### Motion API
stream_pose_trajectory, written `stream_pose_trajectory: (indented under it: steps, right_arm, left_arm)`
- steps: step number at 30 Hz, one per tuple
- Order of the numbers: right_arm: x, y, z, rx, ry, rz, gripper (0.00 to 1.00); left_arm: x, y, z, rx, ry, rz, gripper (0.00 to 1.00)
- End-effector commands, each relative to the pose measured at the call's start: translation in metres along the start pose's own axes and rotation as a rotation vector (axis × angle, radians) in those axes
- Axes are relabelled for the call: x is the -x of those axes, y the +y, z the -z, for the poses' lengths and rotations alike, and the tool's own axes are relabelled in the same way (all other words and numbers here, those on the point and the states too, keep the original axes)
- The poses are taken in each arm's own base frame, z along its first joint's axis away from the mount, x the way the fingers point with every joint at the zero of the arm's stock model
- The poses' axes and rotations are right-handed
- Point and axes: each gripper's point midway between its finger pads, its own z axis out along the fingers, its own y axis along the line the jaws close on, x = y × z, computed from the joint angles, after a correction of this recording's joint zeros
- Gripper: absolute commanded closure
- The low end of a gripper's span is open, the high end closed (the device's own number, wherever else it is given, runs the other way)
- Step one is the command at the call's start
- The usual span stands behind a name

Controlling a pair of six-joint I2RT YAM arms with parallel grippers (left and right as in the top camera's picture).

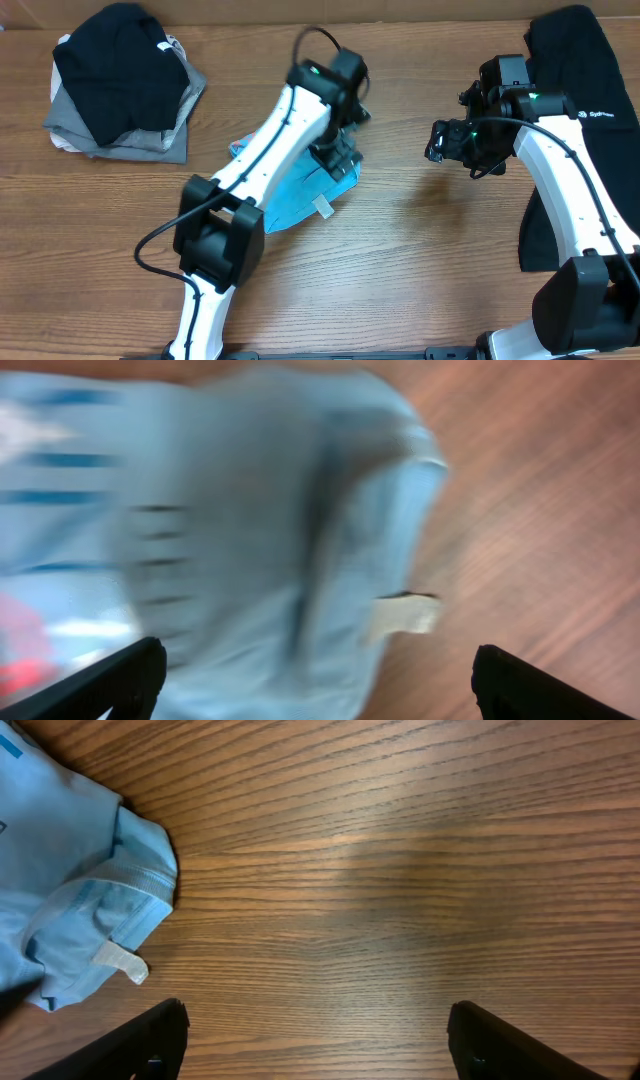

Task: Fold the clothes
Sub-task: 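Grasp the folded T-shirt bundle with the left gripper and lift it, then carry the bundle to the upper-left clothes stack and place it on top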

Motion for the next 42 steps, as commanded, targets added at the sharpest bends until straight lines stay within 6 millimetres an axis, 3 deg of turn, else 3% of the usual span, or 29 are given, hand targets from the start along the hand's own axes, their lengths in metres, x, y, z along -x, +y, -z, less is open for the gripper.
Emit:
stream_pose_trajectory:
  steps: [1,9,15,18,23,29,33,38,39,40,42]
  right_arm:
    - [0.008,0.003,0.011,0.004,-0.044,0.013,0.13]
    - [0.007,0.002,0.010,0.003,-0.040,0.012,0.13]
    - [0.007,0.002,0.010,0.004,-0.041,0.012,0.13]
    - [0.007,0.002,0.010,0.004,-0.041,0.012,0.13]
    - [0.007,0.002,0.010,0.004,-0.040,0.012,0.13]
    - [0.006,0.002,0.010,0.004,-0.039,0.012,0.13]
    - [0.005,0.002,0.010,0.001,-0.031,0.010,0.13]
    - [0.004,0.002,0.010,0.001,-0.028,0.010,0.13]
    - [0.004,0.002,0.010,0.001,-0.028,0.010,0.13]
    - [0.004,0.002,0.010,0.001,-0.028,0.010,0.13]
    - [0.004,0.002,0.010,0.001,-0.028,0.013,0.13]
  left_arm:
    - [-0.007,-0.022,-0.019,-0.104,0.017,-0.047,0.00]
    - [-0.022,-0.020,-0.042,-0.043,0.075,-0.087,0.00]
    - [-0.042,-0.015,-0.074,-0.002,0.128,-0.080,0.00]
    - [-0.052,-0.008,-0.096,0.037,0.135,-0.046,0.00]
    - [-0.051,0.014,-0.105,0.150,0.109,0.055,0.00]
    - [-0.044,0.044,-0.106,0.253,0.065,0.088,0.27]
    - [-0.037,0.058,-0.110,0.270,0.006,0.148,0.53]
    - [-0.034,0.074,-0.111,0.272,-0.042,0.261,0.67]
    - [-0.034,0.080,-0.109,0.274,-0.047,0.279,0.85]
    - [-0.035,0.083,-0.107,0.276,-0.045,0.301,0.96]
    - [-0.038,0.092,-0.098,0.278,-0.034,0.367,0.96]
